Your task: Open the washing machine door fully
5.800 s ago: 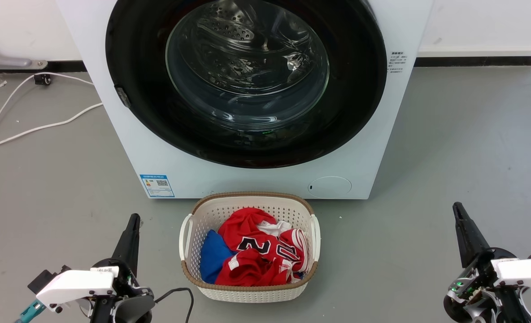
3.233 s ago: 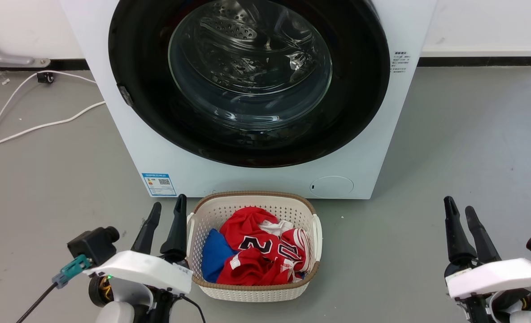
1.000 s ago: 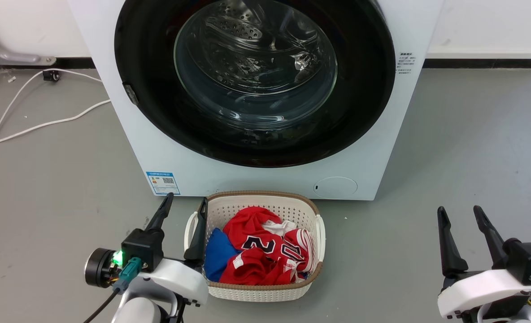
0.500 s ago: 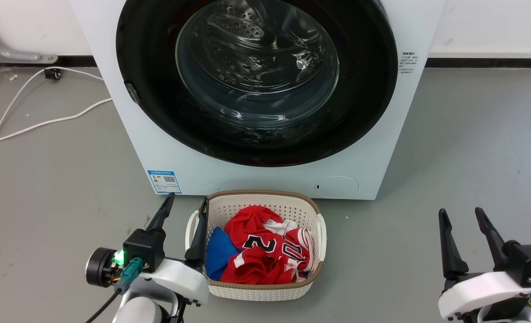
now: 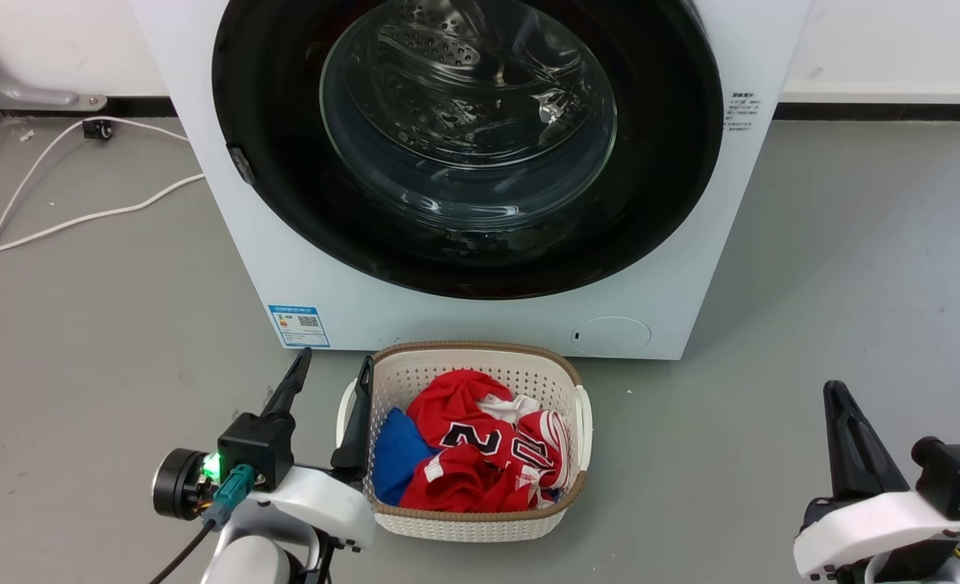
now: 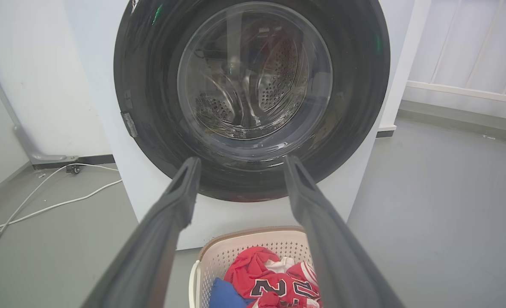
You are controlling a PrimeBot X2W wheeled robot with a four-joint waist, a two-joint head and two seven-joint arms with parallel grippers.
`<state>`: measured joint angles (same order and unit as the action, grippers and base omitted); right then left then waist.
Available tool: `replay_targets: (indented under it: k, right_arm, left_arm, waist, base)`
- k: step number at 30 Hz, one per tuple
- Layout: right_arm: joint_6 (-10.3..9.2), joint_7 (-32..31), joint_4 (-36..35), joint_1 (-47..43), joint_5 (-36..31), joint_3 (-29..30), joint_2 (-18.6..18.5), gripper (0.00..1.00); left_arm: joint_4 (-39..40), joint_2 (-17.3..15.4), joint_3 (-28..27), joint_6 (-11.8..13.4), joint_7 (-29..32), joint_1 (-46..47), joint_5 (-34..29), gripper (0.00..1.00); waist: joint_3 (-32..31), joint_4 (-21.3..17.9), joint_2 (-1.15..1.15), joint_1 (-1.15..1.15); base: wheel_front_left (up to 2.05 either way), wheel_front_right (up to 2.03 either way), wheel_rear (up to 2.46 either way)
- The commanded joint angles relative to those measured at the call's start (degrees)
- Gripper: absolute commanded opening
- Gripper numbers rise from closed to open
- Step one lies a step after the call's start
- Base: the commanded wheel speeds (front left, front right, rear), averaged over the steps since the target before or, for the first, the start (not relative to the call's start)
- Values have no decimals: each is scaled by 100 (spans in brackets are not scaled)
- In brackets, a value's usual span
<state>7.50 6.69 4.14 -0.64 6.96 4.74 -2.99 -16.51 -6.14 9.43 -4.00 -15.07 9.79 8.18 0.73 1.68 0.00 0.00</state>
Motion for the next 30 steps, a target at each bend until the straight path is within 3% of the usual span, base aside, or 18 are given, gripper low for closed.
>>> replay_targets:
  k: [1, 4, 6, 12, 18, 24, 30]
  right_arm:
    - [-1, -26, 20, 5, 75, -3, 19, 0]
    - [-1, -59, 70, 35, 368, 21, 18, 0]
    - [-1, -102, 151, 56, 959, 66, 18, 0]
    - [-1, -108, 342, 194, 3132, 190, 16, 0]
    - [-1, -244, 194, 414, 5760, 483, 8, 0]
    - [-1, -566, -21, 823, 6684, 1106, -93, 0]
    - [0, -1016, 119, 1576, 7032, 1538, -602, 0]
  left_arm:
    - [9, 30, -9, -15, -14, 47, -41, 100]
    - [28, 42, -43, -19, -14, 48, -34, 100]
    - [37, 57, -58, -18, -14, 58, -36, 100]
    - [36, 107, -74, -47, -14, 80, -13, 100]
    - [85, 162, -81, -66, -14, 144, -37, 100]
    - [184, 203, -129, -82, -14, 264, -32, 100]
    - [323, 222, -120, -100, -14, 454, -75, 100]
  waist:
    - [4, -2, 0, 0]
    - [11, -5, 0, 0]
    - [20, -3, 0, 0]
    - [51, 30, 0, 0]
    - [174, 73, 0, 0]
    - [444, 67, 0, 0]
    - [811, 113, 0, 0]
  base:
    - [0, 0, 0]
    - [0, 0, 0]
    - [0, 0, 0]
    - [0, 0, 0]
    - [0, 0, 0]
    - [0, 0, 0]
    - [0, 0, 0]
